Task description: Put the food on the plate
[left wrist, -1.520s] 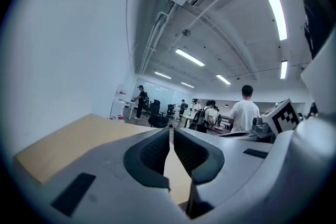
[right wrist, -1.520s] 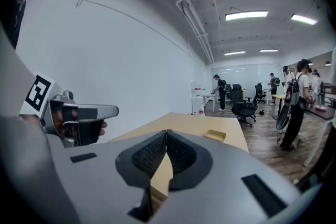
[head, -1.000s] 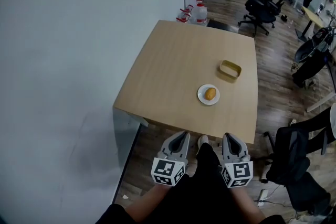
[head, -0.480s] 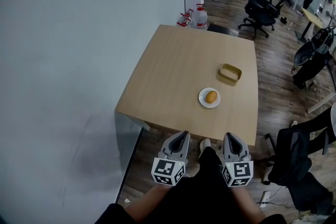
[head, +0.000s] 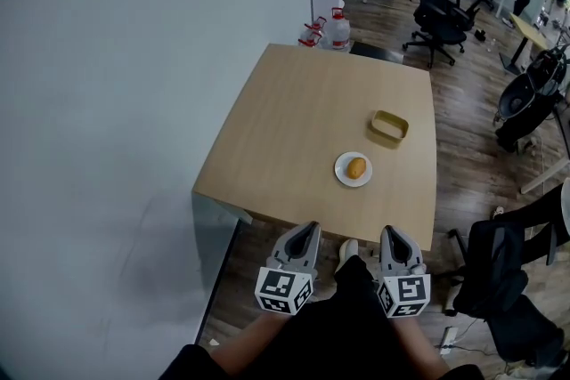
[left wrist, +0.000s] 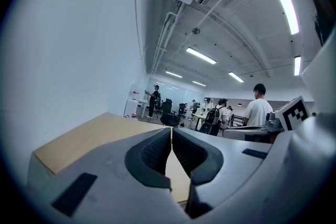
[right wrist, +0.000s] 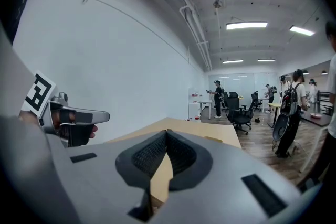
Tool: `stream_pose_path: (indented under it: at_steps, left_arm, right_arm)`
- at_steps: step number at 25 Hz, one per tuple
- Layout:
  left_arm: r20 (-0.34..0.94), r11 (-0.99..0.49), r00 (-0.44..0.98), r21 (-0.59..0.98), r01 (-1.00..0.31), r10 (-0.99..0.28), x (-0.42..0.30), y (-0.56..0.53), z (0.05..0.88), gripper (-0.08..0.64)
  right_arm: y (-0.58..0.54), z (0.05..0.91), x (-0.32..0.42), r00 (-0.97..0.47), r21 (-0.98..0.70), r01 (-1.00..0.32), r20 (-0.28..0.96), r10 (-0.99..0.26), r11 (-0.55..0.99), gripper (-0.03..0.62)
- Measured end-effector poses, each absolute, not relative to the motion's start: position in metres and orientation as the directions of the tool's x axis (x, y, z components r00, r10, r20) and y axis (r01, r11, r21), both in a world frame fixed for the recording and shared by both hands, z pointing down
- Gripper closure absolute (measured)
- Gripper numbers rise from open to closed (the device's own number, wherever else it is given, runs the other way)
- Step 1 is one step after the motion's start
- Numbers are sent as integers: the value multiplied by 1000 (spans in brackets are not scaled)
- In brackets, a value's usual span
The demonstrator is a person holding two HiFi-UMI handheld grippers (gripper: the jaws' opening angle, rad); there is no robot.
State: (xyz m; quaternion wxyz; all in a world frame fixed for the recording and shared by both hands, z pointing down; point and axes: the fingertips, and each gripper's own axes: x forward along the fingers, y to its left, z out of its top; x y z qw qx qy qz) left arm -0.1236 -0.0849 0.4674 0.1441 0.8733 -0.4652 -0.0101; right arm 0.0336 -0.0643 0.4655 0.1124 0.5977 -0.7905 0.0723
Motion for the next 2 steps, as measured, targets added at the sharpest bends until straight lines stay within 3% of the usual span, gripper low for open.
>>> stream_pose_path:
  at_steps: [2]
  left_arm:
    - [118,-520,561,262,-813,-819,-123,-87,468,540]
  right_arm:
    - [-67,466,35,-268,21,-959,264,-927,283,532]
